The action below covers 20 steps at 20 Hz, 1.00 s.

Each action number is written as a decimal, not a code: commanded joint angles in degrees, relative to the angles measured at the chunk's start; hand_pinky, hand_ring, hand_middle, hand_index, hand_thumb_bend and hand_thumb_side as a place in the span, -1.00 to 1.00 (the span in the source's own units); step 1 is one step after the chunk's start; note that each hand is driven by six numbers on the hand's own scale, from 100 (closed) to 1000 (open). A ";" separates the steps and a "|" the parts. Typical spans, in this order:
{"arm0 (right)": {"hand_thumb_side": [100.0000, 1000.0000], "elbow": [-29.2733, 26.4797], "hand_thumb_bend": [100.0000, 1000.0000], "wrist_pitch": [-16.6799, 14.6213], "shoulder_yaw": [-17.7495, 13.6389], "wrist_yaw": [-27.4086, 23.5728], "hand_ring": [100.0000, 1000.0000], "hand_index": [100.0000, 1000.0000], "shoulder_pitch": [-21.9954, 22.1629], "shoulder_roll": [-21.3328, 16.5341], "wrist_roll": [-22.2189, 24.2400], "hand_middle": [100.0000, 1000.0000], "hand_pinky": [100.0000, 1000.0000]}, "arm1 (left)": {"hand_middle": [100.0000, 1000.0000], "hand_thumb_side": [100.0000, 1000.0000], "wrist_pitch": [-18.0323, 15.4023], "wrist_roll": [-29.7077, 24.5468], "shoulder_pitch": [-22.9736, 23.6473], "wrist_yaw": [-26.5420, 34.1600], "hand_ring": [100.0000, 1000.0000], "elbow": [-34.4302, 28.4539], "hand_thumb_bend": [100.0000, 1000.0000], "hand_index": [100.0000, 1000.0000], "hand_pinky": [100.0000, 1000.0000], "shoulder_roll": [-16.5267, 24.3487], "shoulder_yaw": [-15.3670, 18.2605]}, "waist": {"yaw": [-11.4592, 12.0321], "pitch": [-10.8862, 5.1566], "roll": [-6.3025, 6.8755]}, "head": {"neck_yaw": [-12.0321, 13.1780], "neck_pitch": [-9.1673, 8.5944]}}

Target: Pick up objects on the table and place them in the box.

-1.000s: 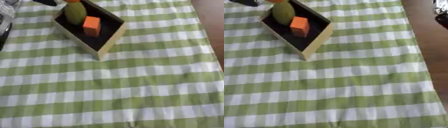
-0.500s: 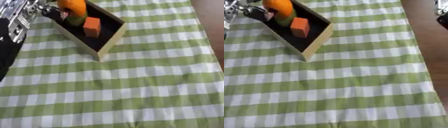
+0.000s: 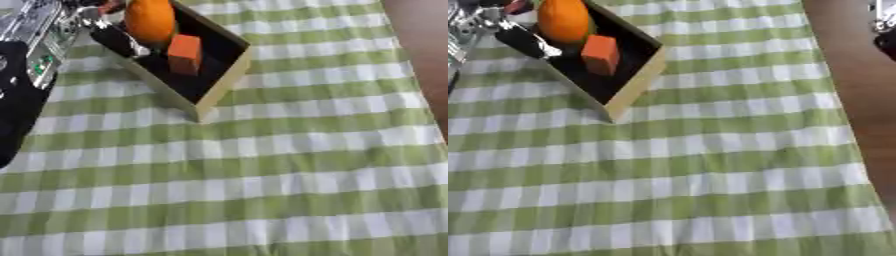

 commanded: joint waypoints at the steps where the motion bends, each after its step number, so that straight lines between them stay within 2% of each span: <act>1: -0.14 -0.85 -1.00 0.17 -0.55 -0.28 0.84 0.78 -0.13 -1.08 0.02 0.46 0.88 | 0.49 0.15 1.01 -1.22 -1.06 2.05 0.59 -4.07 0.21 0.75 0.62 2.10 1.49 | 0.13 -1.46 -0.08 | -0.27 -0.15; 7: -0.14 -0.85 -1.00 0.34 -0.42 -0.42 0.84 0.78 -0.13 -1.07 0.30 0.46 0.88 | 0.50 0.16 1.06 -3.74 -0.93 4.29 0.60 -7.61 0.23 0.76 0.64 2.99 1.23 | 0.39 -1.72 -0.11 | -0.40 0.06; 17: -0.13 -0.85 -1.00 0.62 -0.46 -0.64 0.84 0.78 -0.13 -0.94 0.58 0.46 0.88 | 0.46 0.20 2.65 -4.79 -0.79 7.56 0.57 -11.96 0.11 0.75 0.61 3.52 2.26 | 0.57 -2.17 -0.01 | -0.53 0.34; 18: -0.09 -0.85 -1.00 0.60 -0.50 -0.66 0.84 0.78 -0.11 -0.91 0.57 0.46 0.88 | 0.46 0.25 2.84 -4.70 -0.72 7.80 0.57 -12.20 0.05 0.75 0.61 3.56 2.39 | 0.56 -2.23 -0.04 | -0.57 0.39; 19: -0.13 -0.85 -1.00 0.59 -0.53 -0.68 0.84 0.78 -0.09 -0.89 0.55 0.46 0.88 | 0.46 0.20 3.02 -4.61 -0.66 7.99 0.56 -12.46 0.09 0.75 0.61 3.61 2.50 | 0.56 -2.27 -0.06 | -0.59 0.42; 20: -0.13 -0.85 -1.00 0.57 -0.57 -0.71 0.84 0.78 -0.09 -0.88 0.52 0.46 0.88 | 0.45 0.19 3.26 -4.27 -0.64 8.27 0.56 -13.04 0.03 0.75 0.60 3.70 2.81 | 0.56 -2.34 -0.10 | -0.61 0.48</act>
